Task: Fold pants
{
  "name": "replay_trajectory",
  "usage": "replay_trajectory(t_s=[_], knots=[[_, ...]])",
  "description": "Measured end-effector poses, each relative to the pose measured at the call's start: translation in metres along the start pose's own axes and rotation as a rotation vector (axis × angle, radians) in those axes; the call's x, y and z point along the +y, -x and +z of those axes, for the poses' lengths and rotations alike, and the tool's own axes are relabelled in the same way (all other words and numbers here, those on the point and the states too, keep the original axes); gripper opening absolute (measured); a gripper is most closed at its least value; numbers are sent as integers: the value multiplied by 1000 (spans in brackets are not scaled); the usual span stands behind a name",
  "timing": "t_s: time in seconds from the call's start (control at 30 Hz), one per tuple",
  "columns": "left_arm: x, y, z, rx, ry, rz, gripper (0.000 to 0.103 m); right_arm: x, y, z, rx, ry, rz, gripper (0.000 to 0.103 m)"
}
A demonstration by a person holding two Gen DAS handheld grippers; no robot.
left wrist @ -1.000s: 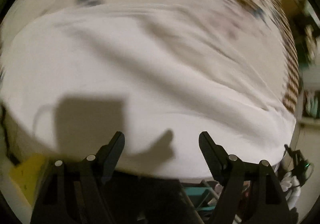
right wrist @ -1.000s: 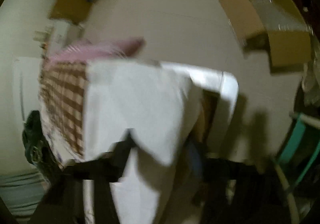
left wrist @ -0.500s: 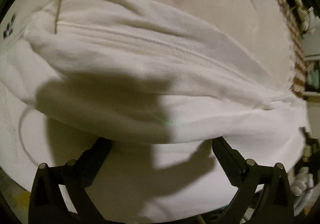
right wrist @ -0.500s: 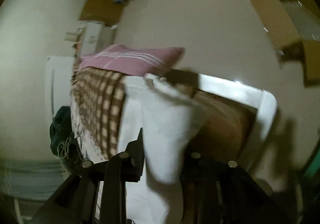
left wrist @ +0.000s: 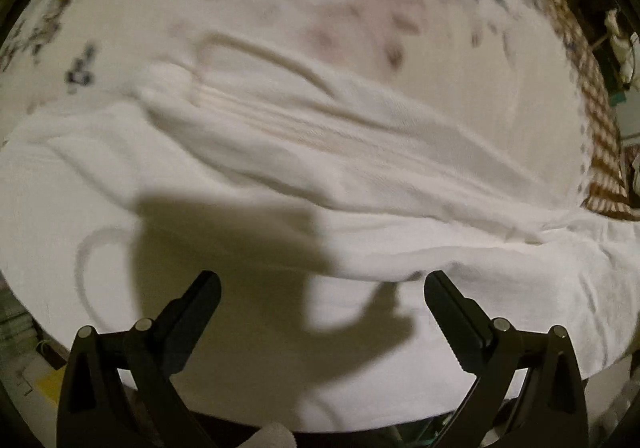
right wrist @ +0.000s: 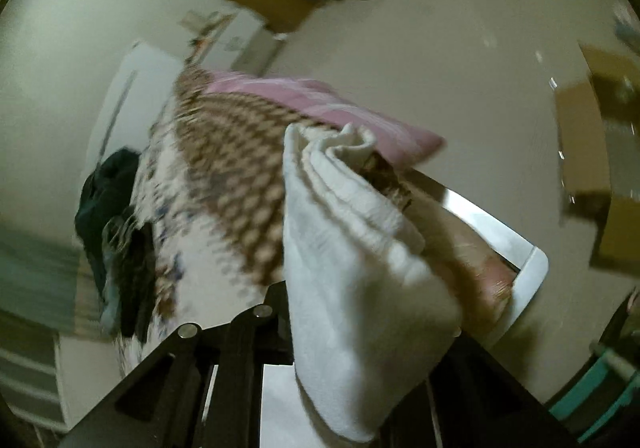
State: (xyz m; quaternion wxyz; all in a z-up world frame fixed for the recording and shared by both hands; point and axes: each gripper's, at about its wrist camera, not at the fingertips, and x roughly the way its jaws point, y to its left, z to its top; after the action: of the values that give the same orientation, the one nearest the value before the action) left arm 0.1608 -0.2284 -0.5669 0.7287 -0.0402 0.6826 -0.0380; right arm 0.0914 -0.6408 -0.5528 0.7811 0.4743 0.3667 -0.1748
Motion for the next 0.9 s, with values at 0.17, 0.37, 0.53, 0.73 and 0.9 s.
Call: replay_trajectory(t_s=[0.17, 0.37, 0.53, 0.73, 0.9], knots=[[30, 41, -4, -84, 34, -36, 103, 82, 16, -34, 27, 158, 33, 15], [112, 63, 68, -102, 57, -42, 103, 85, 0, -42, -8, 126, -123, 15], [123, 72, 75, -107, 31, -45, 103, 1, 6, -7, -40, -90, -237, 15], [107, 63, 55, -86, -2, -62, 103, -47, -7, -13, 53, -171, -155, 22], [76, 52, 56, -69, -42, -61, 103, -127, -39, -29, 134, -464, -53, 30]])
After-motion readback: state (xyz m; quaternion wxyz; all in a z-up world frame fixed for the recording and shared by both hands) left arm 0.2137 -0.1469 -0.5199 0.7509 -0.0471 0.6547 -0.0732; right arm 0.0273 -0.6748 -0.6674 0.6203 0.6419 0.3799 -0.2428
